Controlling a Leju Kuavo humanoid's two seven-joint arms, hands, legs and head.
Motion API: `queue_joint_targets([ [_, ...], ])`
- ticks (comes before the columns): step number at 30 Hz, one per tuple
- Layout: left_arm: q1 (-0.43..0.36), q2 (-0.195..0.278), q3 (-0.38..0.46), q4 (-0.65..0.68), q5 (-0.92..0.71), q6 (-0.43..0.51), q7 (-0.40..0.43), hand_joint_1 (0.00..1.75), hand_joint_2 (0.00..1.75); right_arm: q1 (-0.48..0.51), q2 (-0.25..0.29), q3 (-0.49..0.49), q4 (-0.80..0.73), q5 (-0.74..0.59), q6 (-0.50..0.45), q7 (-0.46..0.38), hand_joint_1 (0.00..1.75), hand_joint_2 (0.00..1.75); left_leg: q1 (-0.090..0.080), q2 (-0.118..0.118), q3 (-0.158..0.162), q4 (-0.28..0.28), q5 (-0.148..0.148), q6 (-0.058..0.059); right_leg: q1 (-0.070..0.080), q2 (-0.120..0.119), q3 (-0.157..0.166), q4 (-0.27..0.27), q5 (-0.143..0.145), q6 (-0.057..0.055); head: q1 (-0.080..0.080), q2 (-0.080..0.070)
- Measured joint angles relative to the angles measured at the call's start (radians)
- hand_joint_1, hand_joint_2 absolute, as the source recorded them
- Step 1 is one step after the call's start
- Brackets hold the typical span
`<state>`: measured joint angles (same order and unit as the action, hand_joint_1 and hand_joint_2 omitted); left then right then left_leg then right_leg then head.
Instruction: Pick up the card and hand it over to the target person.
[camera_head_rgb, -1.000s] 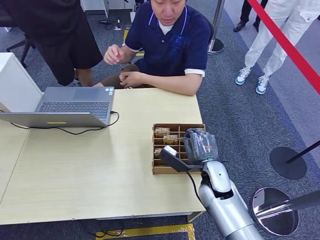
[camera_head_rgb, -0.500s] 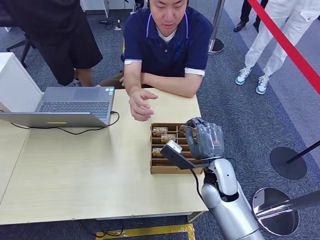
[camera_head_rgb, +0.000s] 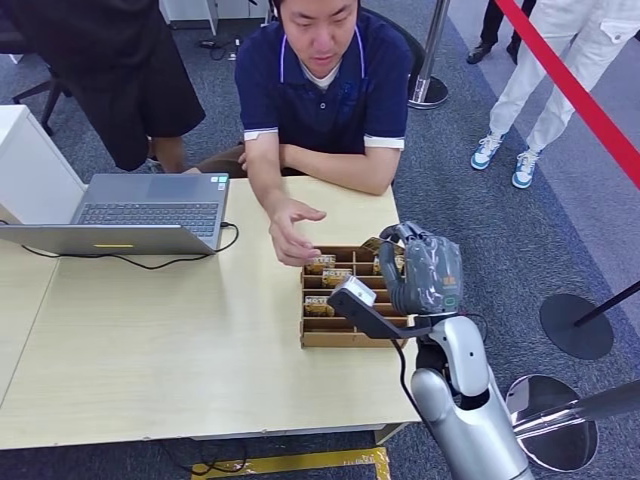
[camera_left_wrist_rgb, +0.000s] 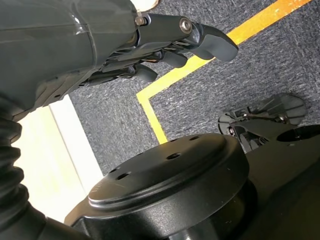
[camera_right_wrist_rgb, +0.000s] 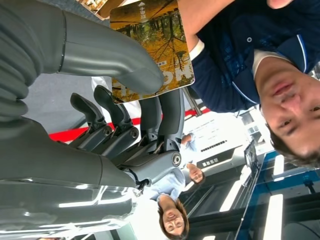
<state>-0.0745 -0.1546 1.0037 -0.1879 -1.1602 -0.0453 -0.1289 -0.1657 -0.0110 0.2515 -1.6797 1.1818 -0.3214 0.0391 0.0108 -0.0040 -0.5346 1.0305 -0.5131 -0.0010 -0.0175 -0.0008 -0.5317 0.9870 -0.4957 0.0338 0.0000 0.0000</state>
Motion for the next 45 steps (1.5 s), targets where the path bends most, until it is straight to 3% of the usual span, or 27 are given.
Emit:
queue_joint_targets([
  [6,-0.001,0.002,-0.003,0.0,-0.012,-0.001,0.004,0.0,1.75,-0.041,0.017,0.013,0.024,-0.121,0.079,-0.067,1.54,1.75,0.0,0.001,0.0,0.0,0.0,0.0,0.0,0.001,-0.001,0.0,0.0,0.0,0.0,0.0],
  [16,-0.007,0.008,-0.012,0.001,-0.031,-0.012,0.016,0.0,1.75,-0.266,0.129,0.09,0.36,-0.274,0.132,-0.143,1.54,1.75,0.0,0.008,0.001,-0.001,0.001,-0.001,0.0,0.008,-0.002,0.0,0.003,-0.001,0.0,0.0],
  [32,-0.005,0.018,-0.018,0.001,-0.04,-0.031,-0.01,0.0,1.75,-0.278,0.123,0.114,0.406,-0.305,0.132,-0.148,1.54,1.75,0.001,0.002,0.0,-0.001,0.002,0.0,0.001,0.002,0.0,-0.001,0.002,-0.001,0.0,0.0],
  [36,-0.005,0.021,-0.022,0.002,-0.046,-0.029,-0.005,0.0,0.0,-0.278,0.122,0.117,0.407,-0.309,0.134,-0.148,1.64,1.75,0.001,0.002,0.0,-0.001,0.002,0.0,0.001,0.002,0.0,0.0,0.002,-0.001,0.0,0.0],
  [37,-0.005,0.021,-0.022,0.002,-0.046,-0.028,-0.005,0.0,0.0,-0.278,0.122,0.117,0.407,-0.31,0.134,-0.148,1.64,1.75,0.001,0.002,0.0,-0.001,0.002,0.0,0.001,0.002,0.0,0.0,0.002,-0.001,0.0,0.0],
  [38,-0.005,0.021,-0.02,0.002,-0.045,-0.027,-0.004,0.0,0.0,-0.278,0.121,0.117,0.408,-0.311,0.134,-0.147,1.59,1.75,0.001,0.002,-0.001,-0.001,0.002,0.0,0.001,0.002,0.0,-0.001,0.002,-0.001,0.0,0.0],
  [39,-0.005,0.021,-0.017,0.001,-0.042,-0.026,-0.003,0.0,0.0,-0.278,0.121,0.116,0.408,-0.312,0.134,-0.148,1.31,1.75,0.001,0.002,-0.001,-0.001,0.002,0.0,0.001,0.001,0.0,0.0,0.002,-0.001,0.0,0.0],
  [42,-0.006,0.019,-0.009,0.002,-0.035,-0.023,0.001,0.0,0.0,-0.278,0.121,0.116,0.409,-0.313,0.133,-0.148,0.13,1.75,0.001,0.002,-0.001,-0.001,0.002,0.0,0.001,0.001,0.0,0.0,0.002,0.0,0.0,0.0],
  [43,-0.006,0.018,-0.009,0.002,-0.036,-0.022,0.002,0.0,0.0,-0.279,0.122,0.117,0.41,-0.314,0.133,-0.149,0.0,1.75,0.001,0.002,-0.001,-0.001,0.002,0.0,0.001,0.001,0.0,0.0,0.002,0.0,0.0,0.0],
  [45,-0.006,0.017,-0.012,0.002,-0.039,-0.02,0.005,0.0,0.0,-0.281,0.122,0.118,0.412,-0.314,0.132,-0.149,0.0,1.75,0.001,0.002,-0.001,-0.001,0.002,0.0,0.001,0.001,0.0,0.0,0.002,-0.001,0.0,0.0],
])
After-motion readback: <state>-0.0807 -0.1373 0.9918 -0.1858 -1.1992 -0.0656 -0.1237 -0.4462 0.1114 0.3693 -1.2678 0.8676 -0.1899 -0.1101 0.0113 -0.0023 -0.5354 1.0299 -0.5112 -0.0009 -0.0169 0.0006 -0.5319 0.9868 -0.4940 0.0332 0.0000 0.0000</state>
